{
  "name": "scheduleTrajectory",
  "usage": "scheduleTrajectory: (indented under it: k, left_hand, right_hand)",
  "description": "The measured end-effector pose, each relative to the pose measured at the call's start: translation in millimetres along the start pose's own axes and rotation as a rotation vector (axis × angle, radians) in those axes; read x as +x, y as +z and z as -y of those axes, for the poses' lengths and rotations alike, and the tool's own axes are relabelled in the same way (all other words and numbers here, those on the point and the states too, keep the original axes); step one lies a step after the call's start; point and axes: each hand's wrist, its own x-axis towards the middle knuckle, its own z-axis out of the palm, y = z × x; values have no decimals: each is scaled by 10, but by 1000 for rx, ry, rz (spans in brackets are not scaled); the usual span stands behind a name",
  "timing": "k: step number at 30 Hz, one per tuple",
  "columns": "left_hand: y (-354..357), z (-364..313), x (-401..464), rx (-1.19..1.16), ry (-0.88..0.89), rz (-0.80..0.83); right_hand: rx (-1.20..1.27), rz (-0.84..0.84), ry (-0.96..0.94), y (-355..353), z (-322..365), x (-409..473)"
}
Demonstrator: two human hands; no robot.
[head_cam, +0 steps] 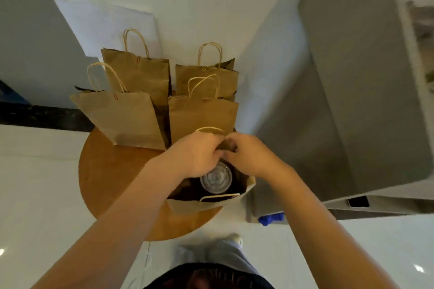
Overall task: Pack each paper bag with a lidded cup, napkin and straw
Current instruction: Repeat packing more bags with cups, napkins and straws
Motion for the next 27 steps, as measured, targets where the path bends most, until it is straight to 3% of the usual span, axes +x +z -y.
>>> scheduleTrajectory:
  k: [8, 12, 17, 20, 22, 27]
  left_hand:
    - [-296, -1138, -364, 1, 187, -272]
    - [-215, -1923, -471, 48, 241, -295]
    - [-72, -2724, -523, 389, -69, -417]
    - [46, -3064, -577, 450, -178, -497]
    - [147, -3354, -519, 401, -148, -482]
    - [385, -4158, 2, 258, -10, -245]
  right_hand:
    - [-13, -293, -125, -688, -24, -1300]
    - [49, -352, -180, -924, -382, -1953]
    - [-118, -397, -170, -1294, -1002, -2708]
    - [-171, -469, -123, -1527, -1428, -2996]
    - [-195, -482, -90, -1634, -1694, -3106]
    - [-171, -485, 11, -1938, -2351, -3242]
